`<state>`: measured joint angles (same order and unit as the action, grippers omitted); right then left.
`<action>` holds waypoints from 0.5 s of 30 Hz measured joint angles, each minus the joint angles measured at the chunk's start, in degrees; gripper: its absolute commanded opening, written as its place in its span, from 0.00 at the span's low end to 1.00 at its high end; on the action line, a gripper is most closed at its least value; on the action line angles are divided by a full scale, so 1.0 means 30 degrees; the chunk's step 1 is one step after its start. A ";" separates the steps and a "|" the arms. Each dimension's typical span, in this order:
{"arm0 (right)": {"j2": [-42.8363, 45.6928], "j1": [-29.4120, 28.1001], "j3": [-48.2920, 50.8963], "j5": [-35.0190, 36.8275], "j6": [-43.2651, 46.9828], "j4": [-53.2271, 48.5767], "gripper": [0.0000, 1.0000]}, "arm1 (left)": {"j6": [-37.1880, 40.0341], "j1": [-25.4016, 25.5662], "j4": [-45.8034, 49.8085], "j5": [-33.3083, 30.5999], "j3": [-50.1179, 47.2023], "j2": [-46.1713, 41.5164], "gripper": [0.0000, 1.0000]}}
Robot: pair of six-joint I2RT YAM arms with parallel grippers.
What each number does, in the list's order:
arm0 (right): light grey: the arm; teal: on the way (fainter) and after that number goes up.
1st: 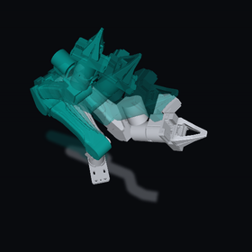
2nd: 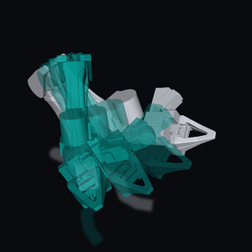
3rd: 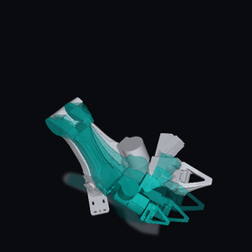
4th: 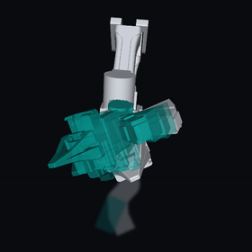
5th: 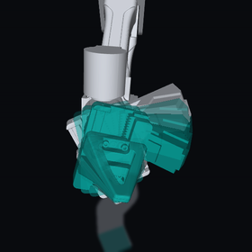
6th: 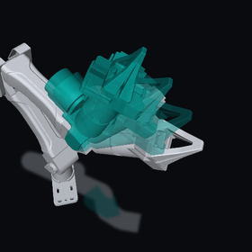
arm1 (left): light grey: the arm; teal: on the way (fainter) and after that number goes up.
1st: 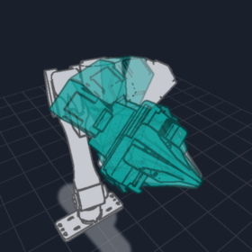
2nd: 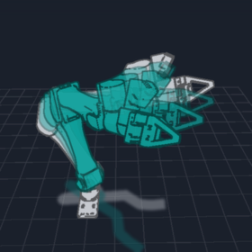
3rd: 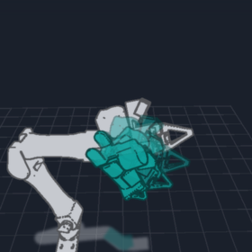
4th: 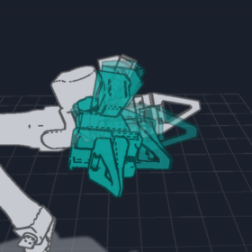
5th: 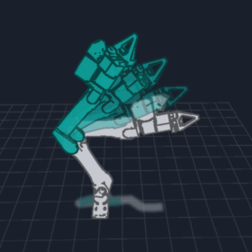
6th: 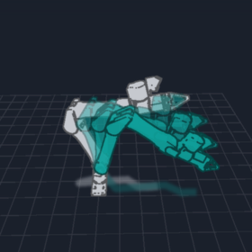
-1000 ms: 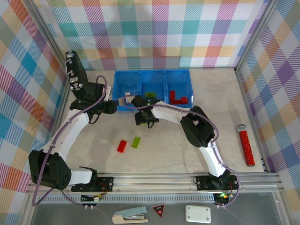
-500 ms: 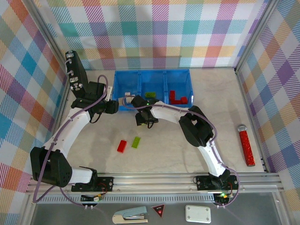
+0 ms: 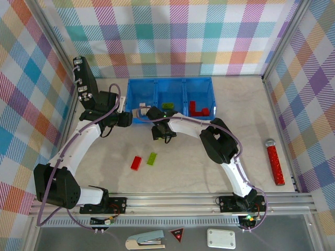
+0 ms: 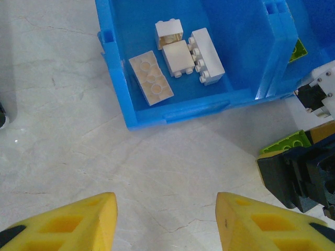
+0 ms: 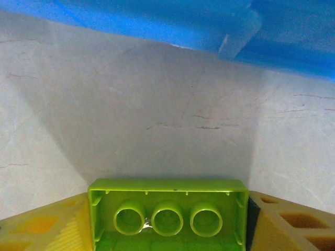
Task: Sort the legos into containers by color
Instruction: Pick up the lego from the center of the table.
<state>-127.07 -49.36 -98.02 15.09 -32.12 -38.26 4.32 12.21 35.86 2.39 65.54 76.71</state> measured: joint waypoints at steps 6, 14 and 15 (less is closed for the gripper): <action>0.0175 -0.0073 0.0000 0.0015 0.0000 -0.0364 0.68 | 0.0000 0.0007 0.0000 0.0000 -0.0007 0.0044 0.52; 0.2025 -0.0073 0.0000 0.0138 0.0073 -0.0969 0.68 | 0.0000 0.0000 0.0000 0.0007 0.0000 0.0131 0.53; 0.2259 -0.0073 -0.0007 0.0189 0.0131 -0.1035 0.68 | -0.0007 0.0000 0.0000 0.0007 0.0000 0.0168 0.52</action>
<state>-120.29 -49.58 -98.04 15.66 -31.73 -41.36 4.29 12.21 35.86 2.42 65.54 77.21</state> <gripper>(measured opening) 0.679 0.525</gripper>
